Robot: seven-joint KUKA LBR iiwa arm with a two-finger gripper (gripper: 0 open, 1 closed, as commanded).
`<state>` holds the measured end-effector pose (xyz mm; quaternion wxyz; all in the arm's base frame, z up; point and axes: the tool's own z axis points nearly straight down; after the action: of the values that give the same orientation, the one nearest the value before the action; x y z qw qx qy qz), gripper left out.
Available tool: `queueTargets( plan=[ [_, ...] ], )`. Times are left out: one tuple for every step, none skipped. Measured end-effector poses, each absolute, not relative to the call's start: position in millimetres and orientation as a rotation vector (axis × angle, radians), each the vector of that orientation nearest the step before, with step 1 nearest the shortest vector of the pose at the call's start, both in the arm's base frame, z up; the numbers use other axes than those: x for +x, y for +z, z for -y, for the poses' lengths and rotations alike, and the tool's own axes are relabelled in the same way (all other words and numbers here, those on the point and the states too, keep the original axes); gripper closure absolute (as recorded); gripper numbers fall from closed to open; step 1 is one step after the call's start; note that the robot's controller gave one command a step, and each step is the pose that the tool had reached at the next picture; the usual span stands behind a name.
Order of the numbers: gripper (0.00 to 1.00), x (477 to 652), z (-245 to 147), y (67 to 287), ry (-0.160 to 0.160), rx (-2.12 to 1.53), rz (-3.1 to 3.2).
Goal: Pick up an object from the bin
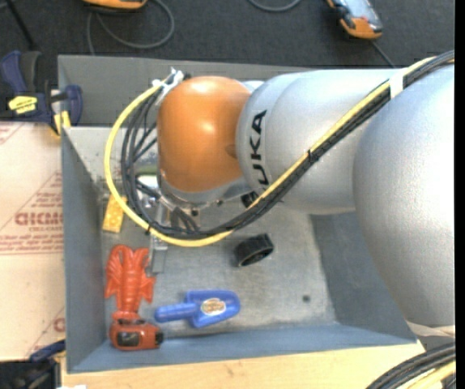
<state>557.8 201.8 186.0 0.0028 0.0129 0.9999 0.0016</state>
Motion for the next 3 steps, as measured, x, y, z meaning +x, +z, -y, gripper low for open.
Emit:
queueTargets(
  plan=[
    [0.00,520.1,-193,171,-0.007,0.181,-3.148],
    [0.00,512.0,-162,165,0.005,0.039,-3.134],
    [0.00,508.3,-132,159,-0.002,-0.092,-3.141]
  ],
)
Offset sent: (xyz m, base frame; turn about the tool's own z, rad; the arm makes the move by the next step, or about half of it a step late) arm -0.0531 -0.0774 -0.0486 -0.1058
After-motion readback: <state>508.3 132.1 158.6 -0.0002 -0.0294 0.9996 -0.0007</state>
